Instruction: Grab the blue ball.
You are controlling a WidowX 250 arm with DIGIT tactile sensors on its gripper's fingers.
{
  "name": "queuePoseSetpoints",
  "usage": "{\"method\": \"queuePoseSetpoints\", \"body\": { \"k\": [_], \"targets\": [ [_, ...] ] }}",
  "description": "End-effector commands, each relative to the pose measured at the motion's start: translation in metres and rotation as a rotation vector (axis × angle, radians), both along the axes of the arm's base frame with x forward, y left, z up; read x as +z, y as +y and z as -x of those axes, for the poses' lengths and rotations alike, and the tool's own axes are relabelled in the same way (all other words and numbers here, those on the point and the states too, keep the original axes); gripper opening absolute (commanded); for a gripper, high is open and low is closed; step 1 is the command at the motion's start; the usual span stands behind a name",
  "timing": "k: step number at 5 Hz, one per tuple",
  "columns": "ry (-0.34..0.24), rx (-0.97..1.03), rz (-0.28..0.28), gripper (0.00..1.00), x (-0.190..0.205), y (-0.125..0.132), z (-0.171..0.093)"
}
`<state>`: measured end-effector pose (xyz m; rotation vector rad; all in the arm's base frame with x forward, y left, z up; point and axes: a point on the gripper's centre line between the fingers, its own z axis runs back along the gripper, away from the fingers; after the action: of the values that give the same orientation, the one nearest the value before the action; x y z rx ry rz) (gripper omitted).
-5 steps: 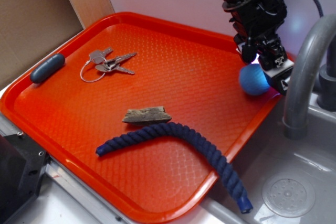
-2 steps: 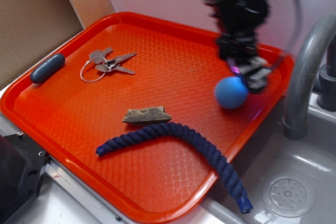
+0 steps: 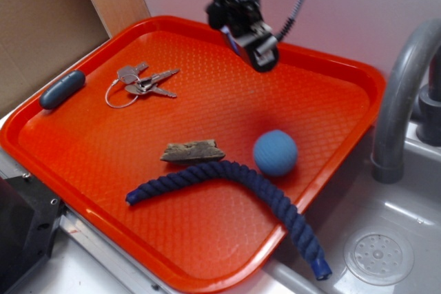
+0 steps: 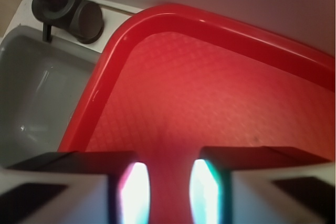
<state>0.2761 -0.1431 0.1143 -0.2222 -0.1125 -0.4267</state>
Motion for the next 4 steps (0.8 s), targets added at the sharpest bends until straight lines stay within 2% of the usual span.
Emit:
{"method": "queuePoseSetpoints", "body": {
  "k": [1, 2, 3, 4],
  "targets": [
    [0.065, 0.035, -0.085, 1.00, 0.036, 0.024, 0.028],
    [0.095, -0.031, -0.016, 1.00, 0.035, 0.015, 0.041],
    [0.146, -0.110, 0.027, 1.00, 0.017, -0.003, 0.051],
    [0.154, -0.194, 0.031, 1.00, -0.006, -0.029, 0.061]
  ]
}}
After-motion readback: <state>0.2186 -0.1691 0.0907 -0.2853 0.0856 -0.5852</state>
